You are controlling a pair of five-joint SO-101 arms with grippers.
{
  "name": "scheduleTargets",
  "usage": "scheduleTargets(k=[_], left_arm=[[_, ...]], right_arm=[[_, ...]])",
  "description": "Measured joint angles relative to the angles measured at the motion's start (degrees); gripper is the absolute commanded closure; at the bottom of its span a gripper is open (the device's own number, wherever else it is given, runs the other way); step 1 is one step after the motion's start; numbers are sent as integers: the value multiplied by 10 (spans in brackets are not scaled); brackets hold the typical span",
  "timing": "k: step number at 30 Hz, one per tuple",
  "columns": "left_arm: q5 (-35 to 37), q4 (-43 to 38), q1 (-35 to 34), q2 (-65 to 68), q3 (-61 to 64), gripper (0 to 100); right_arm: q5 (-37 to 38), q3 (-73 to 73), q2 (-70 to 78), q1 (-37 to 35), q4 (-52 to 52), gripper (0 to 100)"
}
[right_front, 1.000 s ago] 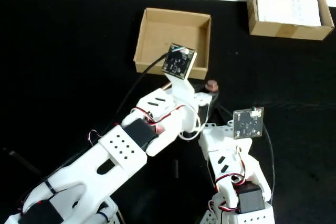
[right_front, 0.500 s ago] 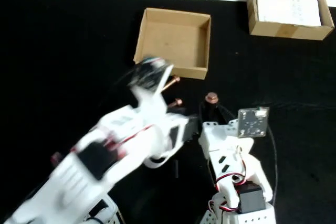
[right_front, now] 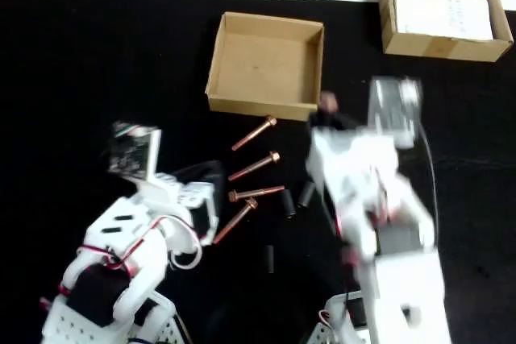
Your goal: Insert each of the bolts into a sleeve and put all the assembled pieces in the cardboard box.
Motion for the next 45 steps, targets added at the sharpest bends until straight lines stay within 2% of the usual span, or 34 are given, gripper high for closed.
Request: scheduleTargets(k=[4, 10, 14, 21, 31, 36, 38, 45], left_arm=[[-37, 0, -50, -28, 82, 991], [-66, -64, -120, -66, 212, 991], [-66, -129, -151, -98, 283, 991], [-69, -124, -180, -110, 287, 991], [-71, -120, -180, -110, 287, 990], [-71, -120, -194, -112, 287, 990], [-71, -120, -196, -112, 287, 990], [-71, -120, -200, -112, 287, 990]], right_arm=[[5, -131, 168, 0, -1, 992], [89, -334, 418, 0, 2, 992], [195, -469, 559, -7, 33, 992], [411, -658, 746, -31, 93, 992], [707, -730, 871, -41, 98, 991], [734, -731, 877, -46, 138, 865], [729, -742, 877, -54, 170, 848], [610, -817, 858, -75, 291, 848]])
